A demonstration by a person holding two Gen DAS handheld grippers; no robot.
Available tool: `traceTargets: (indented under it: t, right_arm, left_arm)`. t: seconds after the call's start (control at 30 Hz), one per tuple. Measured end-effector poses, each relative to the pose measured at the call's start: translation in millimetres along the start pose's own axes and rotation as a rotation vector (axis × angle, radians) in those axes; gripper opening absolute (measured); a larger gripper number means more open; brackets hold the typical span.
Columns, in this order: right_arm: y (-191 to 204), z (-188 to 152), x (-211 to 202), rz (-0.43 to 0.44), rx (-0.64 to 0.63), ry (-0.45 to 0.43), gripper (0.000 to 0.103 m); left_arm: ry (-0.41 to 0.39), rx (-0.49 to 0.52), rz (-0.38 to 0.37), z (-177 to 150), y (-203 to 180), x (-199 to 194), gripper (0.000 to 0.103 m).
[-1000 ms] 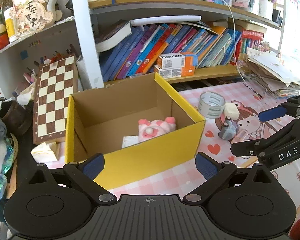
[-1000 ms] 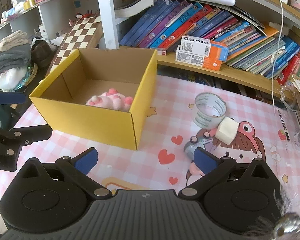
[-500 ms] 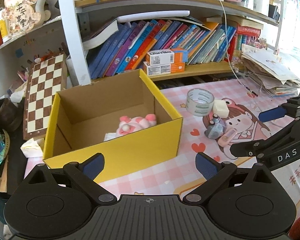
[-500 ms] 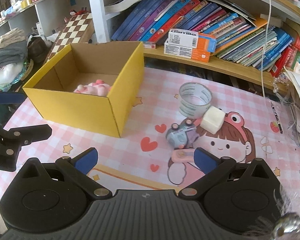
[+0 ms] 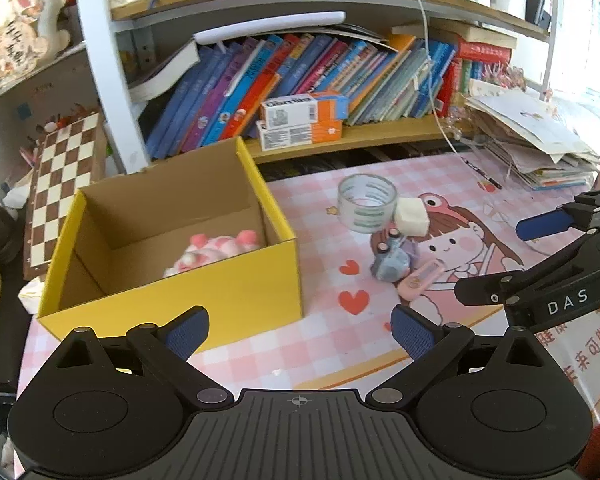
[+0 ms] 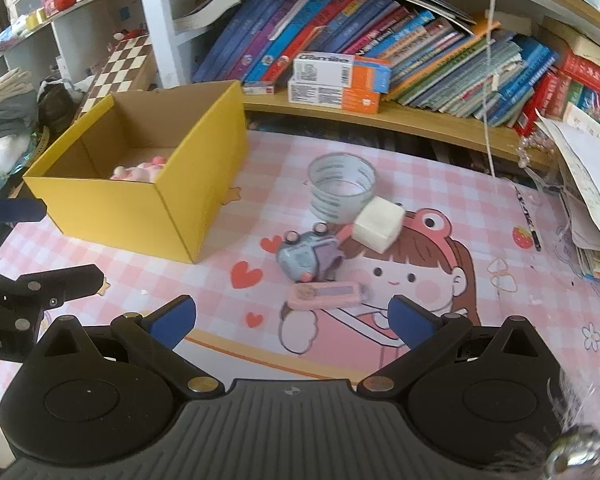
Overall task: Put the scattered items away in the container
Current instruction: 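Move both tools toward the toy car and pink stick on the mat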
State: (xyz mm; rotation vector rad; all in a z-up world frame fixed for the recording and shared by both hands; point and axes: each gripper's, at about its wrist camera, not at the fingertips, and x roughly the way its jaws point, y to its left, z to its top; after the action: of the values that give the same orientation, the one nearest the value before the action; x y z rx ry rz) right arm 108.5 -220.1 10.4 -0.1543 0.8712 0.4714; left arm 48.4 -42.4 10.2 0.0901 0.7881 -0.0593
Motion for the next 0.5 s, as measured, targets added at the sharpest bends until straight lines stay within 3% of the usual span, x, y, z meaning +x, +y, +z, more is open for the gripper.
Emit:
traceTargets:
  t: [0.5]
  right_arm:
    - [-44,-18,0,-0.035,0.049,0.0,0.103]
  left_arm:
    - [0.029,0.06,-0.03,6,-46,15,0.099]
